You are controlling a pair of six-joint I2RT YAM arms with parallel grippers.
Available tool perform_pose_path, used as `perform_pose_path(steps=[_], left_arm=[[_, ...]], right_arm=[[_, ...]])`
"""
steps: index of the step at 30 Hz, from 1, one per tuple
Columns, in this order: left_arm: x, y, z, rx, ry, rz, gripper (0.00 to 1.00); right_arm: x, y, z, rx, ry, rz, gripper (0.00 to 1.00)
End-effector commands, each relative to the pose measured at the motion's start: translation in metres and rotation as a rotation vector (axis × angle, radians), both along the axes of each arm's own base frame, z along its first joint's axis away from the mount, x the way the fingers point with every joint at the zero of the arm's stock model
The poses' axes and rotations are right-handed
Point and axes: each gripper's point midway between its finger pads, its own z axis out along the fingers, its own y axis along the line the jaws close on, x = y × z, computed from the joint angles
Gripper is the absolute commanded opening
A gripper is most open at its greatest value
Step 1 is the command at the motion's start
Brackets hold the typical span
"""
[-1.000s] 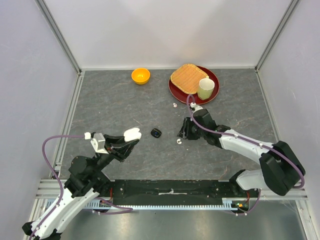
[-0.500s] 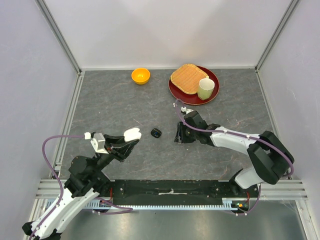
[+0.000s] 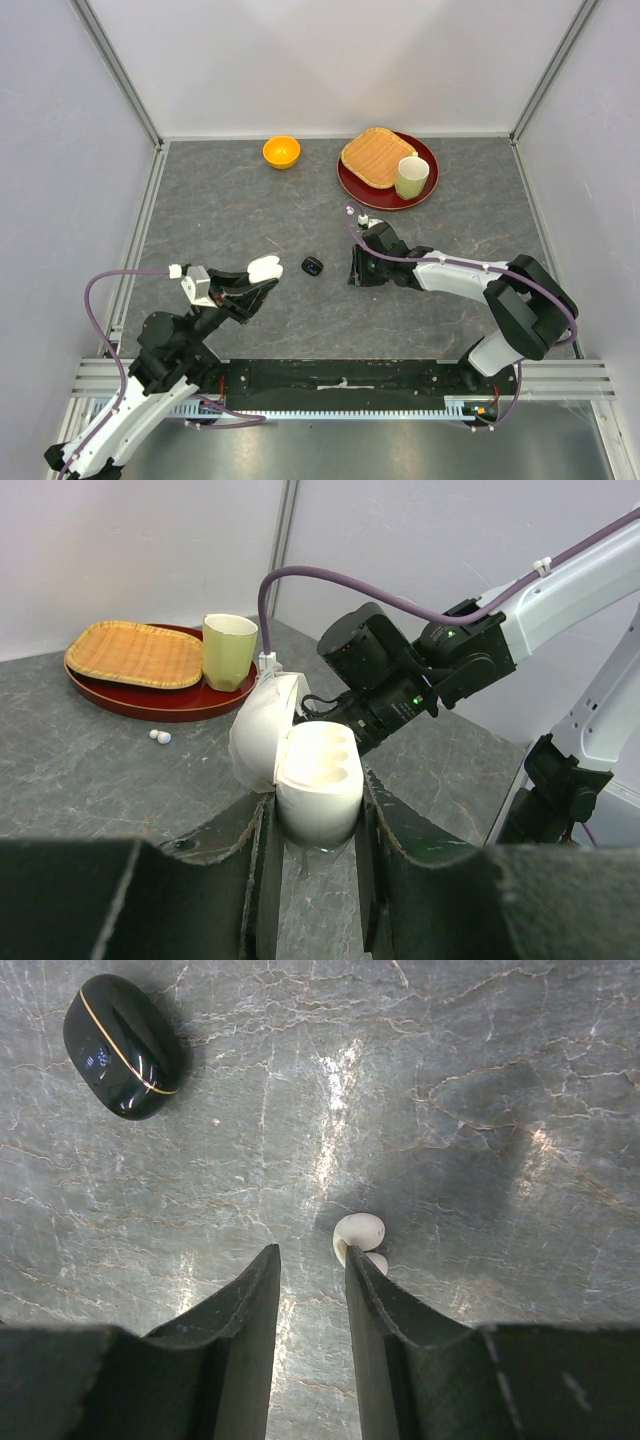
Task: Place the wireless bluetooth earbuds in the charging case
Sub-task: Pick up the earbud from the center of the board.
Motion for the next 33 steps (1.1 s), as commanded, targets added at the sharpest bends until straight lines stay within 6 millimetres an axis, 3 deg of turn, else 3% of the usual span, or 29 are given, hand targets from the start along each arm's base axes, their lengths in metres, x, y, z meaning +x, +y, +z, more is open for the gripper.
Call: perform_pose_path(steps=[1, 33], left_arm=[[-0.009, 0.008, 0.019, -0.074, -0.049, -0.004, 0.02], [-0.007, 0.006, 0.012, -0.076, -0.024, -0.004, 0.02]], right_arm=[[0.012, -0.001, 0.003, -0.043, -0.046, -0.01, 0.39], [0.022, -0.024, 0.006, -0.191, -0.117, -0.021, 0.3]])
